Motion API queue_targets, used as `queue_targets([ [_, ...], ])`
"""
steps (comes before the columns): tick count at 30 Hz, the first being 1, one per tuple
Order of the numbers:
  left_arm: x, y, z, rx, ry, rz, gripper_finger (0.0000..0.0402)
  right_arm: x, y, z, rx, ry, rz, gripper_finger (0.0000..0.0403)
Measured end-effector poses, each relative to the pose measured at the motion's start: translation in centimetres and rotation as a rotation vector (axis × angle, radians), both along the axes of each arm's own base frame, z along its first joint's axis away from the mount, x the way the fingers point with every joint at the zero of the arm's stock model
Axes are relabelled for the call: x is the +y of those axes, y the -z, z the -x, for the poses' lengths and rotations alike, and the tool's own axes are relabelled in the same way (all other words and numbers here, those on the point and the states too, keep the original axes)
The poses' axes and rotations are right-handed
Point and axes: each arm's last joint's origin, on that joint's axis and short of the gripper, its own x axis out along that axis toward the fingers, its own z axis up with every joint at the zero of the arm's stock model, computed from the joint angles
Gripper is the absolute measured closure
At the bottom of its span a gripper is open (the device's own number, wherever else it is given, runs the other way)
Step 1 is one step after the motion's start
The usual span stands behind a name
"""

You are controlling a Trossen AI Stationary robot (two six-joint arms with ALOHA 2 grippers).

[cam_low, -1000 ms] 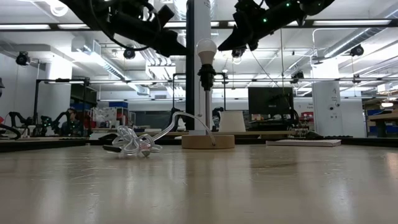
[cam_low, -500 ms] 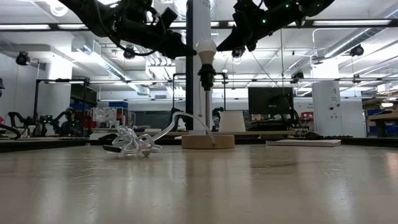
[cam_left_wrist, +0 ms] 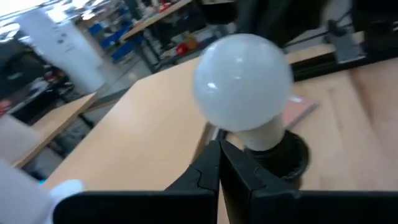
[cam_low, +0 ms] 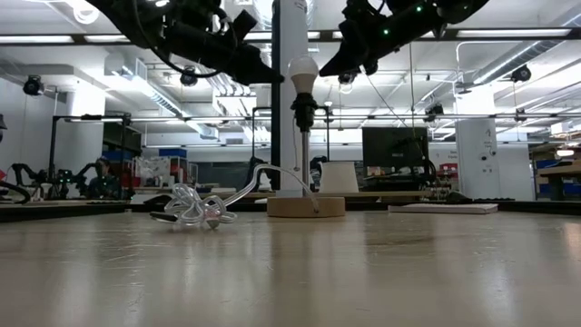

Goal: Screw lightbulb
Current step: Remove the lightbulb from the lamp

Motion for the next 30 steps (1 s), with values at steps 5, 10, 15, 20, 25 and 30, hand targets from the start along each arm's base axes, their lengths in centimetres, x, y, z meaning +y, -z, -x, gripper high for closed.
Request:
queue_targets([
  [5, 0.1, -0.5, 0.3, -0.018, -0.073, -0.02, 0.0401, 0.4, -0.4, 0.8, 0.024, -0.01, -0.015, 0.0396],
  [10, 0.2, -0.7, -0.1, -0.067, -0.068, -0.039, 0.0401, 0.8, -0.7, 0.8, 0.0, -0.118, -0.035, 0.0396],
  [15, 0.2, -0.3, -0.6, -0.083, 0.019, -0.029, 0.0401, 0.7, -0.6, 0.2, -0.03, -0.142, -0.025, 0.0396],
  [20, 0.0, -0.3, -0.7, -0.094, 0.046, -0.008, 0.0401, 0.4, -0.3, 0.0, -0.025, -0.104, -0.034, 0.0396],
  [25, -0.3, -0.3, -0.8, -0.086, 0.107, -0.002, 0.0401, 0.3, -0.3, 0.2, -0.018, -0.04, -0.023, 0.0396],
  [30, -0.5, -0.1, -0.6, -0.052, 0.122, 0.019, 0.0401, 0.3, -0.2, 0.4, 0.011, -0.022, -0.032, 0.0396],
])
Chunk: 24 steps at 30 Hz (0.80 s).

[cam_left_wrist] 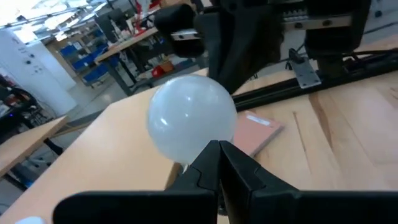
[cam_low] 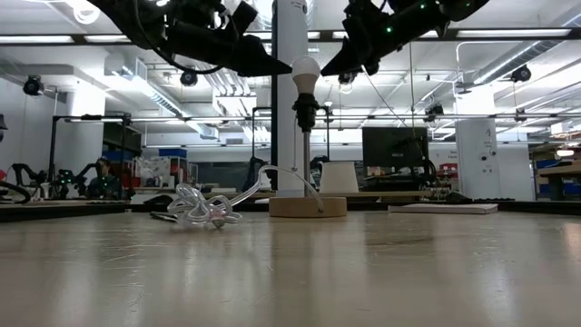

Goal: Screw lightbulb
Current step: Remove the lightbulb from the lamp

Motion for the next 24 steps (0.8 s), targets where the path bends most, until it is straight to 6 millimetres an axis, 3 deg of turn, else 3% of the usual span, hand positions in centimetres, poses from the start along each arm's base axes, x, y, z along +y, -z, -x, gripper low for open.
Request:
queue_targets([
  [10, 0.1, -1.1, 0.6, -0.045, -0.094, -0.03, 0.0401, 0.6, -0.3, 0.2, 0.006, -0.026, 0.003, 0.0396],
  [24, 0.5, -0.2, -0.4, -0.078, -0.063, -0.014, 0.0401, 0.4, 0.1, -0.6, -0.016, -0.057, 0.005, 0.0396],
])
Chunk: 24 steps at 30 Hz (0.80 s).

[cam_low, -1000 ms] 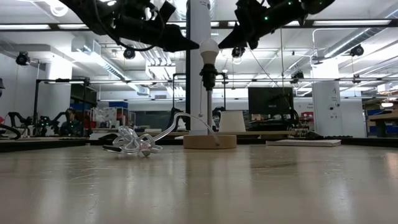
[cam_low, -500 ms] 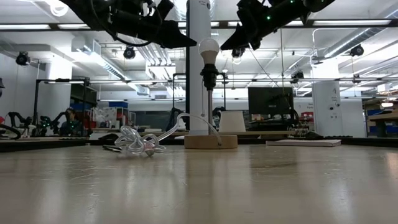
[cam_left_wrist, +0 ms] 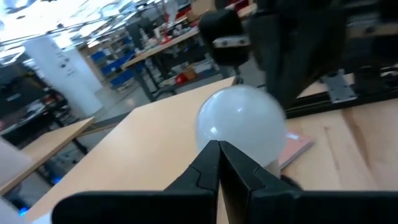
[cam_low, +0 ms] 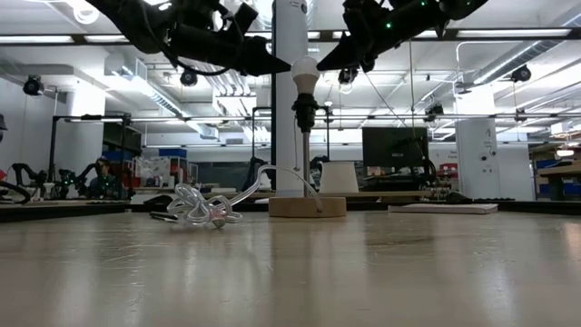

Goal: Screw lightbulb
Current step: Remove the lightbulb from the lamp

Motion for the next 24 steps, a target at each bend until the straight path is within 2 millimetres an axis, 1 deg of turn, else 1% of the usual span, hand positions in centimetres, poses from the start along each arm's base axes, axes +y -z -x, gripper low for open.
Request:
queue_targets([
  [6, -0.5, -0.3, 0.2, 0.007, 0.065, 0.006, 0.0401, -0.3, 0.0, 0.1, 0.005, 0.056, 0.014, 0.0396],
  [10, -0.7, -0.7, 0.6, 0.01, 0.069, 0.007, 0.0401, -0.2, 0.3, 0.2, 0.04, 0.067, 0.007, 0.0396],
  [13, -0.6, -1.2, 0.9, 0.0, 0.04, -0.014, 0.0401, -0.1, 0.1, 0.4, 0.037, 0.066, 0.007, 0.0396],
  [17, -0.3, -1.2, 1.1, 0.009, -0.076, -0.031, 0.0401, 0.2, -0.4, 0.9, 0.03, 0.056, 0.007, 0.0396],
  [19, -0.2, -1.0, 1.0, 0.011, -0.109, -0.033, 0.0401, 0.4, -0.5, 0.9, 0.025, 0.026, 0.001, 0.0396],
  [24, 0.1, -0.1, 0.4, 0.039, -0.112, -0.023, 0.0401, 0.5, -0.8, 0.6, -0.018, -0.016, 0.007, 0.0396],
])
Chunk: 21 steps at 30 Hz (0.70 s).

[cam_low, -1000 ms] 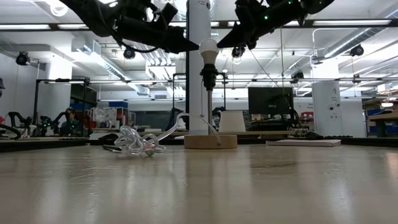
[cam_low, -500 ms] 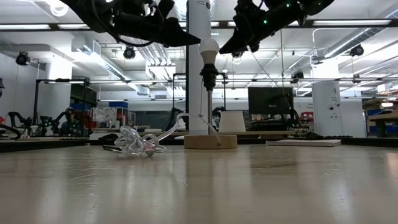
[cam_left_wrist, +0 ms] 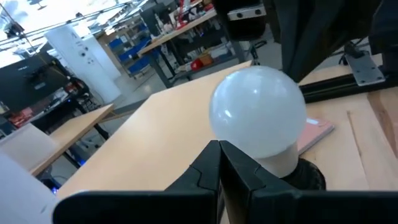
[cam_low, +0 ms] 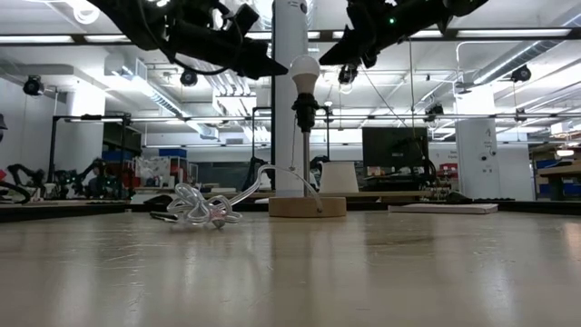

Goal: Screw lightbulb
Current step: Remove the lightbulb from the lamp

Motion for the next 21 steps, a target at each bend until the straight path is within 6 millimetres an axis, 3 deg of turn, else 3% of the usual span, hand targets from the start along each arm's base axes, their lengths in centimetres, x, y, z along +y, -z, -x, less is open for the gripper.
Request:
queue_targets([
  [6, -0.04, 0.59, -0.46, 0.013, 0.024, 0.011, 0.0401, -0.24, 0.67, -0.63, 0.01, 0.001, -0.01, 0.0396],
  [15, -0.57, 0.67, -0.6, 0.025, 0.152, 0.017, 0.0401, -0.67, 0.67, -0.32, 0.027, 0.118, 0.01, 0.0396],
  [21, -0.72, 0.34, -0.23, 0.04, 0.149, 0.005, 0.0401, -0.53, 0.78, -0.04, 0.052, 0.11, -0.01, 0.0396],
])
